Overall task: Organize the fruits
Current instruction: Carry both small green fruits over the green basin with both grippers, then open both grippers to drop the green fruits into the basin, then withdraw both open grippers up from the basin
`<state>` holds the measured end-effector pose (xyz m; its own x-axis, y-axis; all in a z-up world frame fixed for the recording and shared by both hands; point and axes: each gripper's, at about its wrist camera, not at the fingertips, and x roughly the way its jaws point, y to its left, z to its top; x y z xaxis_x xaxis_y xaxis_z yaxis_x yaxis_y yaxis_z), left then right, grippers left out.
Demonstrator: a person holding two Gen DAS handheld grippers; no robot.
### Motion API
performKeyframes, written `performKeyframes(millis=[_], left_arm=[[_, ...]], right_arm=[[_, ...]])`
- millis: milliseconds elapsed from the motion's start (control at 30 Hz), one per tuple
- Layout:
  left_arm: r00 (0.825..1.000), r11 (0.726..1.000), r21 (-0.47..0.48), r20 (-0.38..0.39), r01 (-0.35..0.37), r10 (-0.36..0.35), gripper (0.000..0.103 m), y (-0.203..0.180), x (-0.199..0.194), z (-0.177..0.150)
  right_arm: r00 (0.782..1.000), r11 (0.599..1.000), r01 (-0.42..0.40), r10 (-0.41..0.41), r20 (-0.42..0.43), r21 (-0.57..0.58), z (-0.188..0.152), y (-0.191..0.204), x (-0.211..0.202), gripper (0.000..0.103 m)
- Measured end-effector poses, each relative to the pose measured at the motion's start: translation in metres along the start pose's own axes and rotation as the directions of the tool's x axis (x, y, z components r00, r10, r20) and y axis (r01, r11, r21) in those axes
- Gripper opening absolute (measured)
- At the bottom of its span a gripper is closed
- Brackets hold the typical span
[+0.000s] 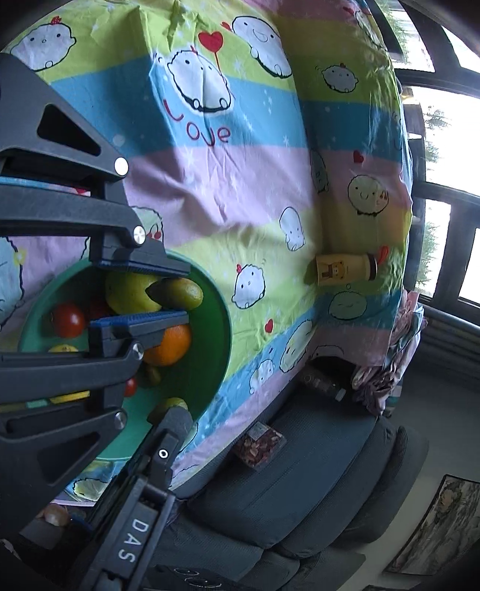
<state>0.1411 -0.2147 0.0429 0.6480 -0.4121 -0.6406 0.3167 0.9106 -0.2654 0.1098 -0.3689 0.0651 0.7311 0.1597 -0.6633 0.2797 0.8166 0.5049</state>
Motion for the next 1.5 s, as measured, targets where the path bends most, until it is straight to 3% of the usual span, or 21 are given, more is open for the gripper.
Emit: performKeyframes(millis=[200, 300, 533, 667, 767, 1000, 1233, 1300, 1400, 1467, 1500], left_arm=[[0.999, 0.999, 0.026, -0.038, 0.021, -0.02, 0.018, -0.015, 0.012, -0.008], [0.996, 0.997, 0.037, -0.056, 0.067, -0.064, 0.018, -0.021, 0.016, -0.009], [0.991, 0.994, 0.052, -0.099, 0.1, -0.095, 0.018, -0.03, 0.03, -0.015], [0.992, 0.994, 0.08, -0.107, 0.077, -0.068, 0.018, -0.034, 0.033, -0.018], [0.987, 0.991, 0.073, -0.121, 0.115, -0.105, 0.018, -0.035, 0.034, -0.02], [0.986, 0.989, 0.093, -0.132, 0.116, -0.103, 0.018, -0.038, 0.036, -0.022], [0.989, 0.991, 0.105, -0.13, 0.082, -0.068, 0.018, -0.037, 0.032, -0.022], [0.988, 0.991, 0.104, -0.135, 0.084, -0.069, 0.023, -0.037, 0.031, -0.023], [0.988, 0.991, 0.108, -0.142, 0.077, -0.061, 0.05, -0.039, 0.028, -0.024], [0.992, 0.992, 0.112, -0.121, 0.057, -0.043, 0.071, -0.039, 0.022, -0.023], [0.993, 0.992, 0.115, -0.113, 0.045, -0.032, 0.075, -0.04, 0.02, -0.023]], right_arm=[[0.997, 0.995, 0.083, -0.083, 0.006, 0.058, 0.006, -0.023, -0.004, 0.022], [0.996, 0.994, 0.088, -0.087, -0.009, 0.065, 0.006, -0.027, -0.003, 0.022], [0.991, 0.988, 0.132, -0.132, -0.008, 0.079, 0.008, -0.035, -0.004, 0.022], [0.99, 0.987, 0.14, -0.14, -0.008, 0.076, 0.009, -0.036, -0.004, 0.022], [0.988, 0.986, 0.152, -0.152, -0.004, 0.073, 0.009, -0.036, -0.004, 0.022], [0.982, 0.98, 0.187, -0.185, -0.031, 0.064, 0.007, -0.039, 0.004, 0.022], [0.982, 0.983, 0.181, -0.179, -0.066, 0.034, 0.005, -0.033, 0.014, 0.022], [0.981, 0.981, 0.192, -0.191, -0.046, 0.025, 0.005, -0.03, 0.011, 0.022], [0.978, 0.979, 0.205, -0.204, -0.036, 0.01, 0.005, -0.027, 0.008, 0.024], [0.976, 0.976, 0.217, -0.217, -0.028, 0.007, 0.005, -0.027, 0.006, 0.036], [0.975, 0.976, 0.219, -0.219, -0.023, 0.009, 0.005, -0.028, 0.006, 0.04]])
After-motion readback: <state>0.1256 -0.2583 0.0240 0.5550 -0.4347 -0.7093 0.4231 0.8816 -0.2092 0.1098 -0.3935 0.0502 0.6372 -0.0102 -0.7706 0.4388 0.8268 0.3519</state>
